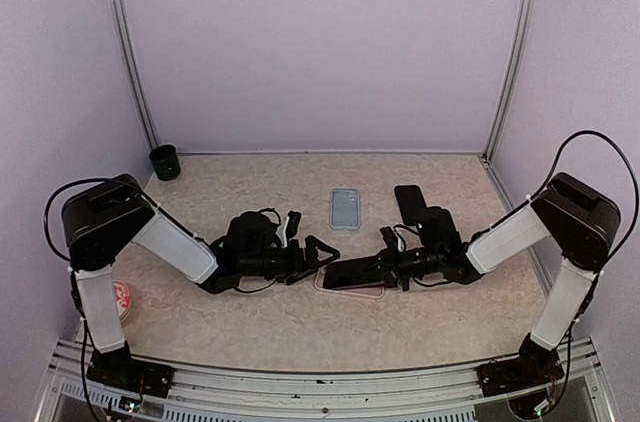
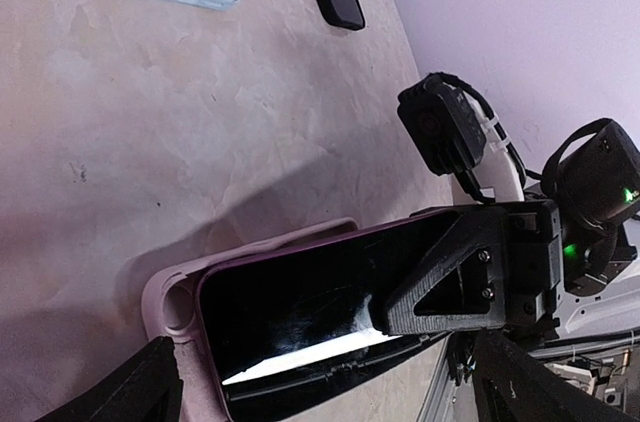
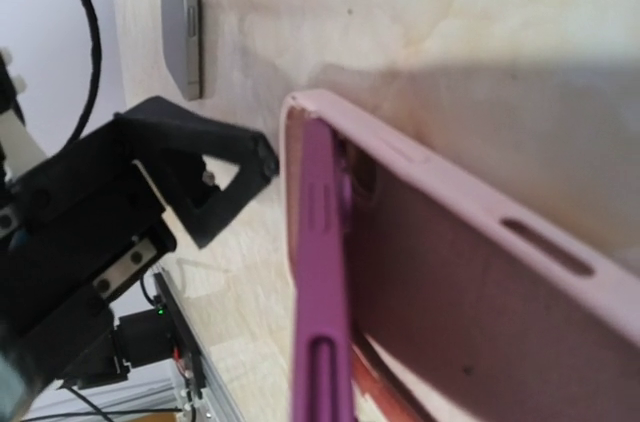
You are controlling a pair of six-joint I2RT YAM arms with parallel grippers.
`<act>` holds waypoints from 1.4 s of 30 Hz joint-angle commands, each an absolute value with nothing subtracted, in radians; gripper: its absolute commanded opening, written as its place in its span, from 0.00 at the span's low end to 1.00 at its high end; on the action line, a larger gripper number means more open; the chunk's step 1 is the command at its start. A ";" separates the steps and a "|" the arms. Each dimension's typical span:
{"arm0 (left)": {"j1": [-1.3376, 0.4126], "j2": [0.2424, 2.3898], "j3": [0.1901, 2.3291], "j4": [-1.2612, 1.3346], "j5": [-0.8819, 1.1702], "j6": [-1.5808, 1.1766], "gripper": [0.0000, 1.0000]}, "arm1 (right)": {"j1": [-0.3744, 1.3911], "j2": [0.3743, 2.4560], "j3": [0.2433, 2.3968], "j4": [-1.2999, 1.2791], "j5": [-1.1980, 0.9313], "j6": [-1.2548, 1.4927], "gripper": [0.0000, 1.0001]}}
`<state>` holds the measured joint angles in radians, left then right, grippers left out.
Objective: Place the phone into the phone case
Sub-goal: Install the phone on the phone case.
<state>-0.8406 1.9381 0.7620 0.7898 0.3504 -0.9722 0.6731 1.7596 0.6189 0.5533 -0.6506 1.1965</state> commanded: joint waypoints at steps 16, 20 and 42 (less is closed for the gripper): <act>-0.847 1.945 0.758 0.783 0.331 -0.971 0.99 | 0.669 1.855 0.588 0.648 -0.714 1.294 0.00; -0.854 1.949 0.757 0.792 0.346 -0.977 0.99 | 0.668 1.858 0.588 0.648 -0.699 1.304 0.00; -0.904 1.911 0.760 0.743 0.343 -0.986 0.99 | 0.718 1.926 0.624 0.729 -0.673 1.381 0.00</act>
<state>-0.8753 1.9285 0.7467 0.7425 0.3031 -0.9833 0.6785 1.8751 0.6159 0.7502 -0.6941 1.3392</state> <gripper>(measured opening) 0.989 0.059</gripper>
